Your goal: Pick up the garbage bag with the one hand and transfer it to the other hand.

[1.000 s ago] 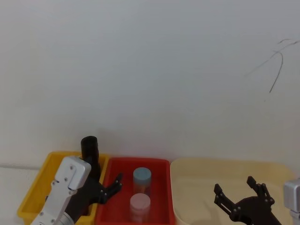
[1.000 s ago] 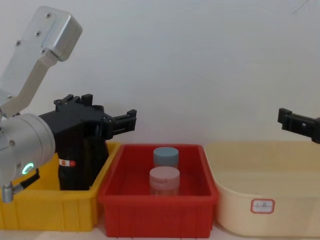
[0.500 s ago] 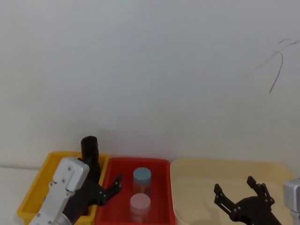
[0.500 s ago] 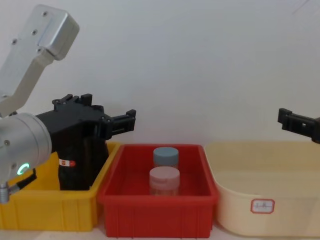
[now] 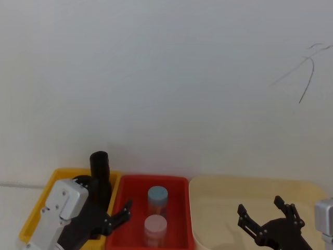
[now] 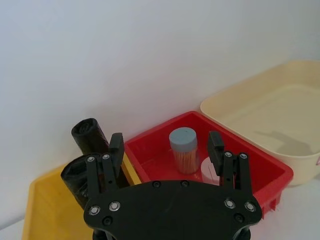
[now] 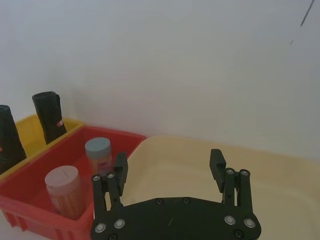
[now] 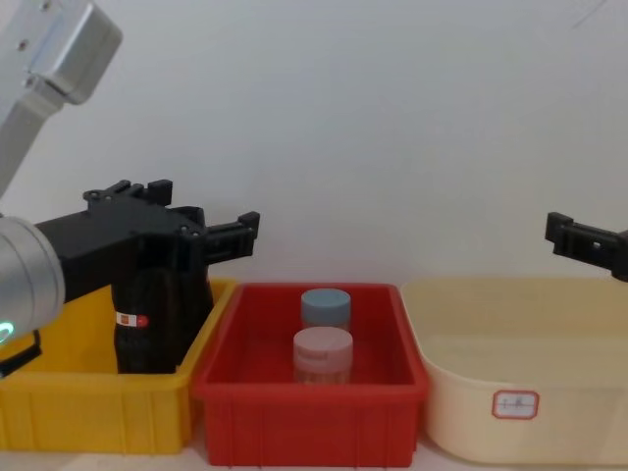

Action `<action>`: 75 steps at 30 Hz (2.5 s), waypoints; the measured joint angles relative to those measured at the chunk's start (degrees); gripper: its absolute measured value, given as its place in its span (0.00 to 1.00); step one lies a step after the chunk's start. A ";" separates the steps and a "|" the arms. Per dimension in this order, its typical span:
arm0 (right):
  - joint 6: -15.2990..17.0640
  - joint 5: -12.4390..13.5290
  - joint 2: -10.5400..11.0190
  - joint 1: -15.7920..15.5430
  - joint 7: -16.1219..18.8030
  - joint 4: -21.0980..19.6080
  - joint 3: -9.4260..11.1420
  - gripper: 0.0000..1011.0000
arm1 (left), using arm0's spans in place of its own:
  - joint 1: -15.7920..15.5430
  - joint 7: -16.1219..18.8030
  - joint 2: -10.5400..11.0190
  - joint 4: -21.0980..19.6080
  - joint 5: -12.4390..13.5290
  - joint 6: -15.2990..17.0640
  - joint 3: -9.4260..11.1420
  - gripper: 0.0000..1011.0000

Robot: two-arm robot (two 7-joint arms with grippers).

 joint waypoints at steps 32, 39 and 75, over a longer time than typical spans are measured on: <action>0.00 0.00 0.00 0.00 0.00 0.00 0.00 0.99 | -1.30 -4.39 1.71 4.84 -3.29 3.67 -4.65 0.99; 0.00 0.00 0.00 0.00 0.00 0.00 0.00 0.99 | -2.48 -5.26 1.05 6.86 -3.49 4.26 -4.75 0.99; 0.00 0.00 0.00 0.00 0.00 0.00 0.00 0.99 | -4.77 -6.97 -1.48 12.16 -3.53 4.98 -6.82 0.99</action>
